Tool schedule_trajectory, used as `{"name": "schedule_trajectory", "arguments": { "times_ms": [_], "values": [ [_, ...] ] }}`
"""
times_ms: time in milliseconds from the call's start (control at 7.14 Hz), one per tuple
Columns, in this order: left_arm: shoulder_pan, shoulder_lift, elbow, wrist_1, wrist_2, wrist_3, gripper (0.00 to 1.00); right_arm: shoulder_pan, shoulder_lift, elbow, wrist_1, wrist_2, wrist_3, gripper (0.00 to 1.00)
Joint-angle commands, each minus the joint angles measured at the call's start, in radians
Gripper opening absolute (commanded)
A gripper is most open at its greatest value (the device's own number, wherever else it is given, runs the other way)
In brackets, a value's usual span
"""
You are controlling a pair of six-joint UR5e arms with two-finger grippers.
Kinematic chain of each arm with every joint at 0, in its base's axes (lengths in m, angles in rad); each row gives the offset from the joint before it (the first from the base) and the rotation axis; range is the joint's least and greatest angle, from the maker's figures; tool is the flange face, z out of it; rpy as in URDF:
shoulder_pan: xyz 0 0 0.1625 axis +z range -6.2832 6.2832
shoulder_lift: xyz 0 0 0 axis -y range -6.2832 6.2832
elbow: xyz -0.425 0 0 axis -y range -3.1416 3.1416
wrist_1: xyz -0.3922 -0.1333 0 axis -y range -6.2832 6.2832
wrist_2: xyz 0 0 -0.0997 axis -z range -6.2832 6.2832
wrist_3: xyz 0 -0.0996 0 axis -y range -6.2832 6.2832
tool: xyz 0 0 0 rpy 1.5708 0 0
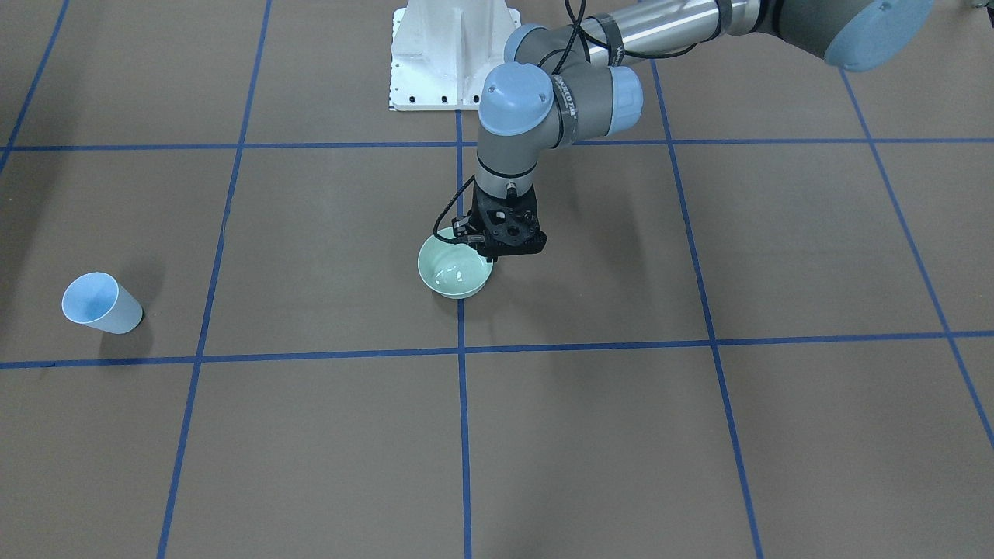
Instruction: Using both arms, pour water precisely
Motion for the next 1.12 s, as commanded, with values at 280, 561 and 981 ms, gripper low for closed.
{"name": "schedule_trajectory", "arguments": {
  "times_ms": [280,561,981],
  "values": [
    [-0.173,0.204,-0.232,0.043,-0.202,0.275,0.0,0.0,-0.022,0.0,0.014,0.0,-0.022,1.0],
    [-0.285,0.392,-0.327,0.039,-0.28,0.479,0.0,0.0,-0.022,0.0,0.014,0.0,-0.036,1.0],
    [-0.428,0.601,-0.343,0.026,-0.301,0.806,0.0,-0.002,-0.024,0.0,0.017,0.002,-0.036,1.0]
  ]
}}
